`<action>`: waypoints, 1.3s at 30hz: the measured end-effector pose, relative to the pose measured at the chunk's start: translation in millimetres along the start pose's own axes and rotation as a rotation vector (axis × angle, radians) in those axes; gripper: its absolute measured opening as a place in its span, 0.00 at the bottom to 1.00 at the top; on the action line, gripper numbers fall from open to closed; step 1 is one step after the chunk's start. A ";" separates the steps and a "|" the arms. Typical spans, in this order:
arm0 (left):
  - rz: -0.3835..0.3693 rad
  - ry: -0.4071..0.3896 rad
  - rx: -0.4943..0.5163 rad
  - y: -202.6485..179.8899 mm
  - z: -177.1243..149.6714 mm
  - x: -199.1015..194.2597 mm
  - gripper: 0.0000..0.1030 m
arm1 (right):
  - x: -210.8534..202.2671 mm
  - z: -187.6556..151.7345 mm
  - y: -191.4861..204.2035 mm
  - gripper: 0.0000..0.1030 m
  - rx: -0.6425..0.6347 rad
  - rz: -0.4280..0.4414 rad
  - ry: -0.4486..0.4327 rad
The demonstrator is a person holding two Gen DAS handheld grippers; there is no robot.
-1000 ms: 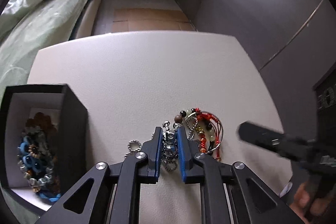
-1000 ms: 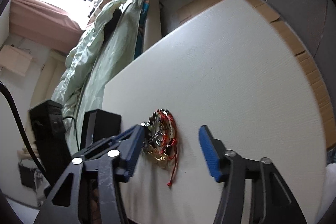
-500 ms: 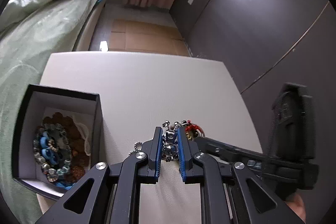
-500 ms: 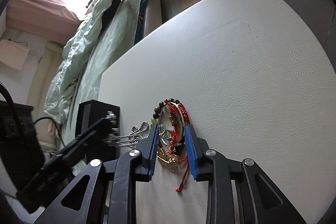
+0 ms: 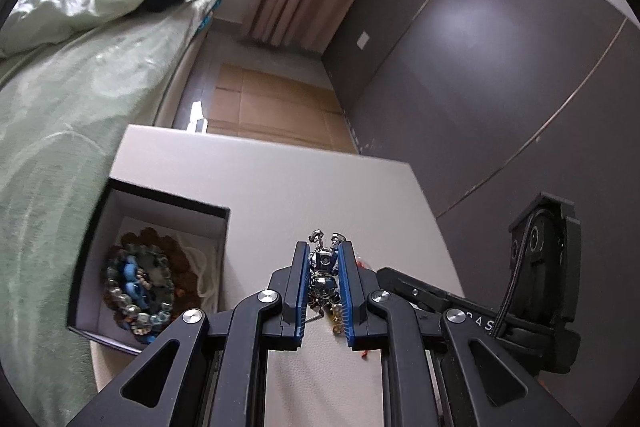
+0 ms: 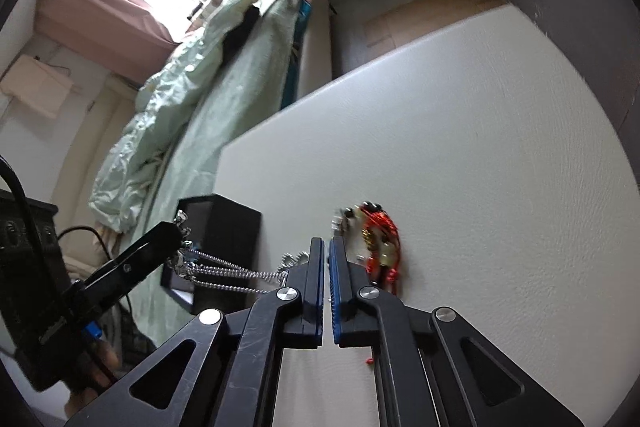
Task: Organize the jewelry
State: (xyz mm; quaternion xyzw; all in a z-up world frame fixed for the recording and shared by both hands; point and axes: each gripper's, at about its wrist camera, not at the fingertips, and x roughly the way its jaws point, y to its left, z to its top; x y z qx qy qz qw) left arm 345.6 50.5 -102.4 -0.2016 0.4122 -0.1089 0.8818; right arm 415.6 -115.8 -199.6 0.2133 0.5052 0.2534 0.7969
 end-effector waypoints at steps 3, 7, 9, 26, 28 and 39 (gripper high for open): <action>-0.009 -0.038 -0.017 3.4 3.9 -13.4 0.14 | -5.3 -0.4 7.0 0.03 -0.017 0.008 -0.021; -0.012 -0.050 -0.026 7.2 5.0 -17.8 0.14 | -6.2 -0.7 10.3 0.03 -0.040 -0.036 -0.021; -0.010 -0.041 -0.022 7.6 4.5 -14.9 0.14 | -1.4 -0.3 7.8 0.03 -0.038 -0.102 0.009; -0.015 -0.011 -0.034 18.1 5.6 1.3 0.14 | 22.2 -1.8 -14.5 0.32 0.030 -0.108 0.091; -0.016 -0.012 -0.035 19.3 6.2 1.4 0.14 | 26.2 -1.1 -14.7 0.26 0.031 -0.119 0.097; -0.025 -0.029 -0.047 26.0 5.9 -8.8 0.14 | 11.7 3.5 -5.8 0.04 0.012 -0.083 0.021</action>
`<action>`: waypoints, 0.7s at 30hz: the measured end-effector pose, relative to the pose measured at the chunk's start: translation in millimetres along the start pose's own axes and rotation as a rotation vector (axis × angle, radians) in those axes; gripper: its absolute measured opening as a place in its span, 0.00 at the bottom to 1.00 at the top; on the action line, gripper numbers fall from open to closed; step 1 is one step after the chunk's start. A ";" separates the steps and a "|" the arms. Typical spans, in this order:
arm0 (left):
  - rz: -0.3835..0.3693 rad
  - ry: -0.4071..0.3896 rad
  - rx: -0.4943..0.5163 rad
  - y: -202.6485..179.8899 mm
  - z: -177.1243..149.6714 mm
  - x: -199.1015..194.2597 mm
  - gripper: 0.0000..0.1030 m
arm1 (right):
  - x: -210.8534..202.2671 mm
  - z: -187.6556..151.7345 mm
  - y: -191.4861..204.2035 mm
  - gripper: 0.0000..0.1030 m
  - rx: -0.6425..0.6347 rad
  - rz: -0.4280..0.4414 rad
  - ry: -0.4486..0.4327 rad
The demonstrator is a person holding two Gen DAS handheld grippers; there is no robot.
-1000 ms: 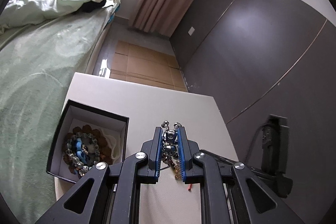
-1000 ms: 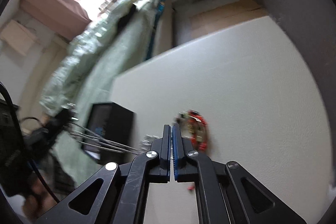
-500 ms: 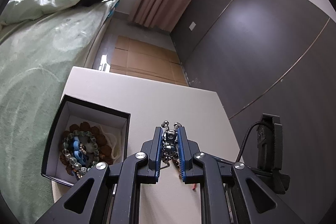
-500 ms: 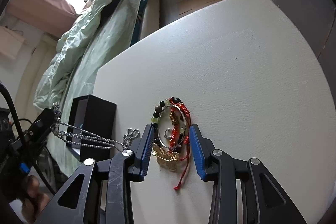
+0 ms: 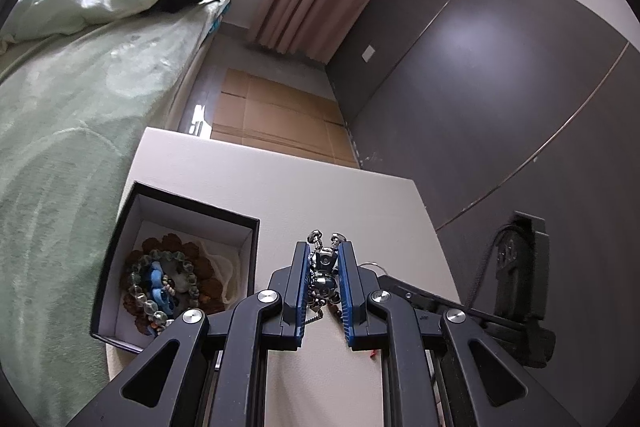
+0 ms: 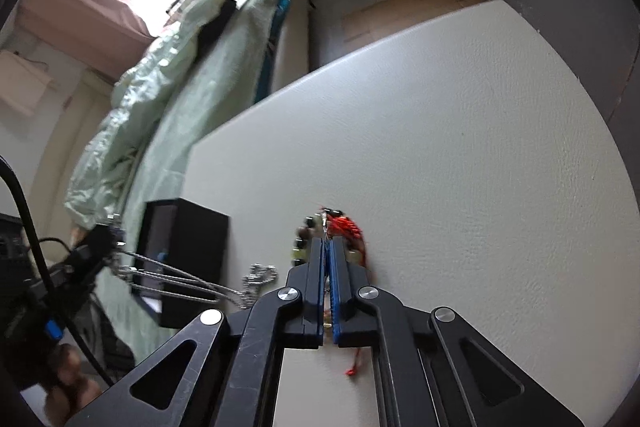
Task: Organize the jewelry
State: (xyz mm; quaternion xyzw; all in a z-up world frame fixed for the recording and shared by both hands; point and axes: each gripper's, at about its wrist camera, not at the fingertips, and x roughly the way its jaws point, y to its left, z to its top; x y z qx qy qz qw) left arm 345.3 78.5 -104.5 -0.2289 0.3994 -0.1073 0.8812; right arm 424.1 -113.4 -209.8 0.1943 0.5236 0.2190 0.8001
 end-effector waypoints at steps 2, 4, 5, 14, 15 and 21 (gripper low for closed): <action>-0.004 -0.010 -0.004 0.2 0.2 -5.9 0.14 | -5.1 0.0 2.0 0.04 0.001 0.025 -0.017; -0.011 -0.026 -0.004 -1.5 0.4 -14.2 0.14 | -10.7 0.1 4.4 0.04 -0.001 0.052 -0.034; -0.015 -0.034 -0.004 -2.5 0.9 -17.9 0.14 | -13.6 0.4 6.6 0.04 -0.005 0.062 -0.044; -0.038 -0.153 0.007 -16.3 15.3 -67.3 0.14 | -35.0 3.7 43.3 0.04 -0.053 0.208 -0.118; -0.037 -0.167 0.011 -18.5 18.0 -73.3 0.14 | -36.4 4.3 49.8 0.04 -0.060 0.227 -0.125; -0.004 -0.237 0.052 -33.3 35.5 -109.0 0.14 | -36.8 7.4 82.0 0.04 -0.105 0.314 -0.141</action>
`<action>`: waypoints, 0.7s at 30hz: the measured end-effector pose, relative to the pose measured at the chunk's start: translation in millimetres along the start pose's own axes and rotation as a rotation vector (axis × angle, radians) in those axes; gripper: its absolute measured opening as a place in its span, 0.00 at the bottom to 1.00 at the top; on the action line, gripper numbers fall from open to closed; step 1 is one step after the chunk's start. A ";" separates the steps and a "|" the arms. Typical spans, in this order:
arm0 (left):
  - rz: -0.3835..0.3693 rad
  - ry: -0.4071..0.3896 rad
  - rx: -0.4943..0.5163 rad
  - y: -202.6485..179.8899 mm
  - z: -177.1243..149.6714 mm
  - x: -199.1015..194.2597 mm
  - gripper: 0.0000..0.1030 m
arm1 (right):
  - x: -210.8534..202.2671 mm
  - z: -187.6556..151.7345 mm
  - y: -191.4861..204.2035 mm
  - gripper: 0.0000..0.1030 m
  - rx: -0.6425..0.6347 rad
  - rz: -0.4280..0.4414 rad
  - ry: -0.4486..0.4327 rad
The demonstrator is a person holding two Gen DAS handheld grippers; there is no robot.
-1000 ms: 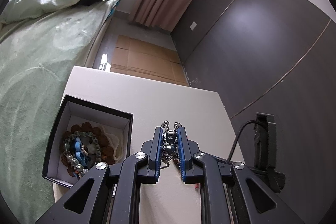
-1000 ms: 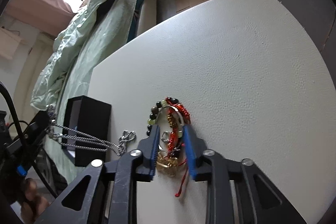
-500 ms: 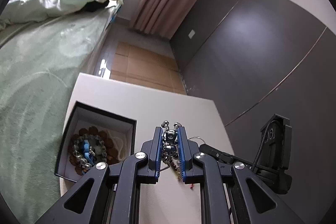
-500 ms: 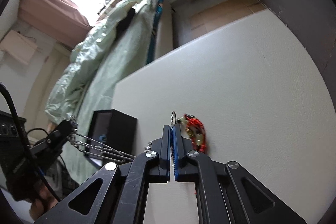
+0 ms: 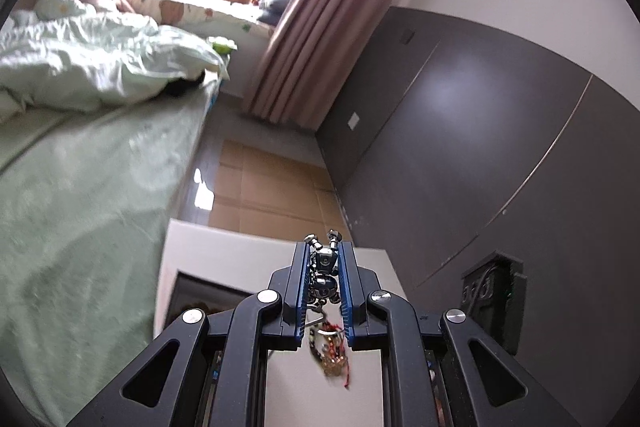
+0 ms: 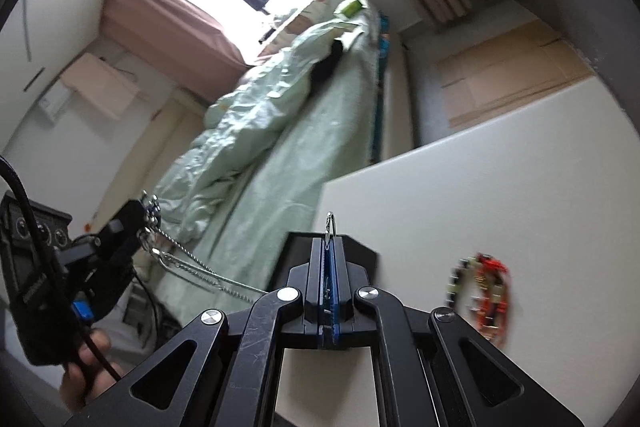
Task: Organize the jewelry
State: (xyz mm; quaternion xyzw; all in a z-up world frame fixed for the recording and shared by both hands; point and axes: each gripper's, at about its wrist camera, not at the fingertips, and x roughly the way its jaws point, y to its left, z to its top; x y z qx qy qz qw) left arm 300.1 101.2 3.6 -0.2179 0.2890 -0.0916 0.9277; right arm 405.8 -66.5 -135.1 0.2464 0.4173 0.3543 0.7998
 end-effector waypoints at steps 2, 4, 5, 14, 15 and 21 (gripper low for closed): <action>0.015 -0.018 0.014 -3.2 6.9 -7.8 0.14 | 5.5 1.0 5.8 0.04 -0.004 0.020 0.002; 0.026 -0.032 0.032 -5.8 14.1 -15.3 0.14 | 10.3 -0.2 10.5 0.04 -0.006 0.041 0.009; 0.033 -0.040 0.043 -8.0 18.1 -19.4 0.14 | 13.3 -0.5 13.7 0.04 -0.009 0.050 0.012; 0.084 -0.104 0.113 -22.3 53.1 -50.3 0.14 | 36.7 -9.1 26.6 0.04 -0.019 0.089 0.050; 0.091 -0.111 0.123 -24.6 56.7 -53.7 0.14 | 40.9 -10.1 27.5 0.04 -0.018 0.088 0.057; 0.116 -0.140 0.166 -34.0 72.8 -63.2 0.14 | 57.2 -13.4 27.7 0.04 -0.010 0.088 0.087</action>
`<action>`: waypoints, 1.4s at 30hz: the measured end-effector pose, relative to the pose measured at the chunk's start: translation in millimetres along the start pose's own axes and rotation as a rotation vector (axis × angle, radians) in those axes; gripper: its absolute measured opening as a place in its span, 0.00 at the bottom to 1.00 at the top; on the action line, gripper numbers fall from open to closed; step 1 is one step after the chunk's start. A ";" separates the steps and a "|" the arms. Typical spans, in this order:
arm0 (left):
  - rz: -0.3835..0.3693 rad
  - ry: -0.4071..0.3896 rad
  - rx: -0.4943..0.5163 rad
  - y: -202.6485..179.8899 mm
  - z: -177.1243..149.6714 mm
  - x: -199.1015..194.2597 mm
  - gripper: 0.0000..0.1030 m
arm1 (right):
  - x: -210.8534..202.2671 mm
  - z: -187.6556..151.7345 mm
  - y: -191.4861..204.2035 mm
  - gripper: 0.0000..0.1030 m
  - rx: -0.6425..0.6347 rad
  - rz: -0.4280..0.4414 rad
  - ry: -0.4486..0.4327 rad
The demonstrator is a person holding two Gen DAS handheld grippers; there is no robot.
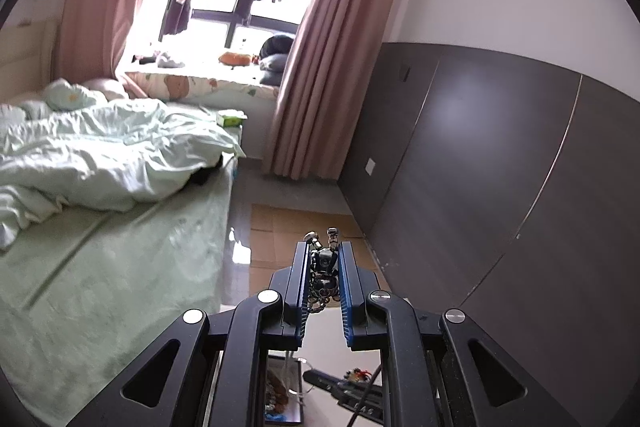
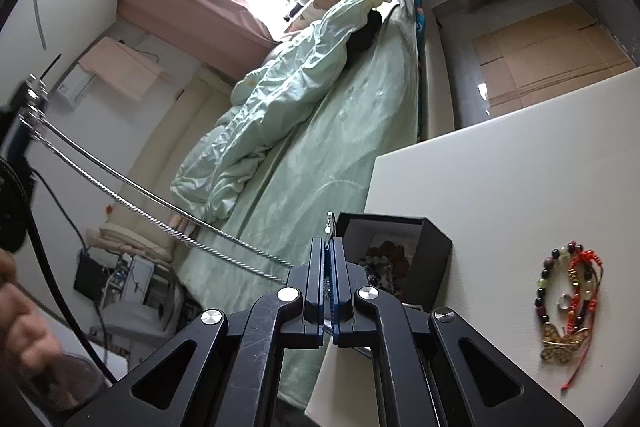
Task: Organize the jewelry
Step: 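Lower the silver chains into the black box and open both grippers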
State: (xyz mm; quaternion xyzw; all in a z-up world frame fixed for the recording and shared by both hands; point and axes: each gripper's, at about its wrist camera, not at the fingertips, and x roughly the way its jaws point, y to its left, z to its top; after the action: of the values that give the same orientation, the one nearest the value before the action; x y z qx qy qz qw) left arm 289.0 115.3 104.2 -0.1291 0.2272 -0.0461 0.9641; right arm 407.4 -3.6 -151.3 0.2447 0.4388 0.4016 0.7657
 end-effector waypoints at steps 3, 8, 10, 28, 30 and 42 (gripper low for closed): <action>0.012 -0.009 0.019 -2.0 7.3 -2.9 0.14 | 6.8 -2.2 -1.9 0.04 0.005 -0.004 0.018; 0.024 -0.021 0.038 -2.3 13.2 -5.0 0.14 | 21.1 -4.0 -5.5 0.04 0.009 -0.029 0.061; 0.028 -0.019 0.039 -2.4 12.9 -2.9 0.14 | 29.3 -7.2 -11.0 0.04 0.028 -0.047 0.106; 0.031 0.087 0.000 11.3 -20.7 39.9 0.14 | 9.0 -13.5 -15.3 0.70 0.024 -0.076 0.145; 0.019 0.112 -0.023 16.5 -29.5 48.9 0.14 | 4.3 -14.2 -16.0 0.70 0.016 -0.073 0.147; 0.029 0.274 -0.153 38.2 -99.0 97.5 0.51 | -37.2 -6.5 -52.7 0.70 0.108 -0.159 0.068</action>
State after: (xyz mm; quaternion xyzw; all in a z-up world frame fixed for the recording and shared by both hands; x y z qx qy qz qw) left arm 332.6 115.2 -33.2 -0.1913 0.3613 -0.0319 0.9121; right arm 412.0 -63.8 -175.2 0.2362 0.5033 0.3235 0.7657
